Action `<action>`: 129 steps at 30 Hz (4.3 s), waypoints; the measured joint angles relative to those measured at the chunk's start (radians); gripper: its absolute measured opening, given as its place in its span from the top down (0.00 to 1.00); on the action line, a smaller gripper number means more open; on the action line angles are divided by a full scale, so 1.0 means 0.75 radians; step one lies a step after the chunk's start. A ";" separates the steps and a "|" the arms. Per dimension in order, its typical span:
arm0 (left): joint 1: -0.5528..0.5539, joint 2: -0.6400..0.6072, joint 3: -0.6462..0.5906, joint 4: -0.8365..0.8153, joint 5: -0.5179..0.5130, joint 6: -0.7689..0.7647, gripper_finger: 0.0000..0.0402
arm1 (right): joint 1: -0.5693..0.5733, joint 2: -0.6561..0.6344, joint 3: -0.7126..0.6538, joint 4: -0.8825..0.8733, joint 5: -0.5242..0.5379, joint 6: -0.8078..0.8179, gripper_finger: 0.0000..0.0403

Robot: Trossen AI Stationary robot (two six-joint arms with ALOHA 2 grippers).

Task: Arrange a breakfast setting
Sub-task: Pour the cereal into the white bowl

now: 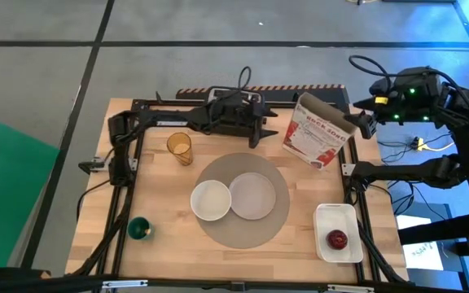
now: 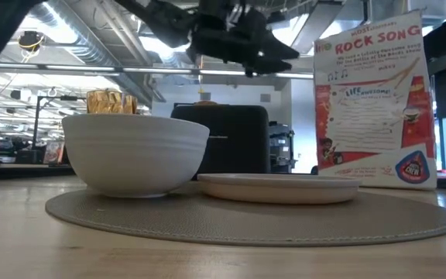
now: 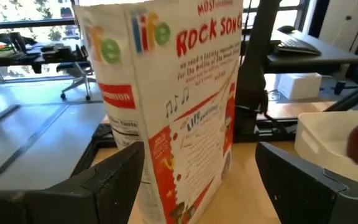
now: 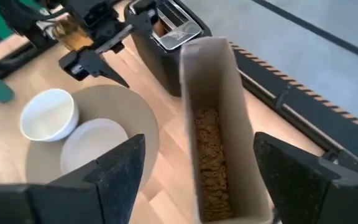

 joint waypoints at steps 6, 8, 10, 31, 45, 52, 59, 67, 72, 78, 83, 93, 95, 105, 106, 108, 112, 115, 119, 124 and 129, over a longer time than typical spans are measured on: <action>0.012 0.100 0.047 0.001 -0.022 -0.023 0.25 | -0.001 0.095 0.000 0.001 0.139 -0.139 0.29; 0.011 0.113 0.047 -0.003 -0.042 -0.033 0.25 | -0.001 0.132 -0.002 0.002 0.271 -0.164 0.32; 0.011 0.126 0.048 0.006 -0.046 -0.034 0.25 | -0.001 0.165 -0.001 0.000 0.341 -0.173 0.34; 0.010 0.127 0.048 0.002 -0.166 0.035 0.25 | -0.263 0.434 -0.001 0.000 0.067 -0.308 0.59; 0.029 0.127 0.048 0.002 -0.144 0.036 0.25 | -0.359 0.439 -0.001 0.000 -0.051 -0.373 0.82; 0.028 0.127 0.048 0.002 -0.145 0.037 0.25 | -0.359 0.441 -0.001 0.000 -0.078 -0.370 0.57; 0.028 0.127 0.048 0.002 -0.145 0.036 0.25 | -0.358 0.452 -0.011 0.006 -0.069 -0.370 0.50; 0.028 0.126 0.048 0.002 -0.144 0.036 0.25 | -0.358 0.446 -0.209 0.000 -0.081 -0.354 0.68; 0.028 0.126 0.048 0.001 -0.098 0.036 0.25 | -0.350 0.446 -0.249 0.000 -0.134 -0.386 0.93; 0.017 0.125 0.048 0.007 0.028 0.099 0.25 | -0.181 0.449 -0.248 0.032 -0.172 -0.515 0.99; 0.011 0.125 0.048 0.023 0.025 0.104 0.25 | -0.020 0.451 -0.248 0.110 -0.172 -0.537 1.00; -0.005 0.173 0.050 0.019 0.108 0.105 0.25 | 0.070 0.451 -0.248 0.223 -0.236 -0.578 1.00; -0.018 0.211 0.047 0.008 0.107 0.108 0.25 | 0.070 0.451 -0.248 0.253 -0.258 -0.571 1.00; -0.076 0.262 0.048 0.051 0.020 0.200 0.27 | 0.070 0.448 -0.248 0.286 -0.345 -0.547 1.00; -0.075 0.262 0.048 0.051 0.019 0.208 0.29 | 0.070 0.448 -0.248 0.290 -0.345 -0.547 1.00; -0.074 0.262 0.048 0.051 0.017 0.209 0.35 | 0.069 0.448 -0.248 0.296 -0.346 -0.546 1.00; -0.067 0.262 0.047 0.042 0.027 0.201 0.56 | 0.069 0.447 -0.248 0.327 -0.357 -0.492 0.99; -0.066 0.261 0.047 0.044 0.027 0.166 0.71 | 0.069 0.447 -0.232 0.331 -0.346 -0.449 0.94; -0.061 0.236 0.047 0.020 0.044 0.135 0.82 | 0.071 0.439 -0.091 0.324 -0.303 -0.341 0.82; -0.056 0.155 0.046 -0.058 0.070 0.130 0.83 | 0.071 0.431 0.251 0.298 -0.174 -0.209 0.64; -0.056 -0.002 0.045 -0.201 0.079 0.135 0.82 | 0.070 0.420 0.584 0.118 -0.066 -0.156 0.52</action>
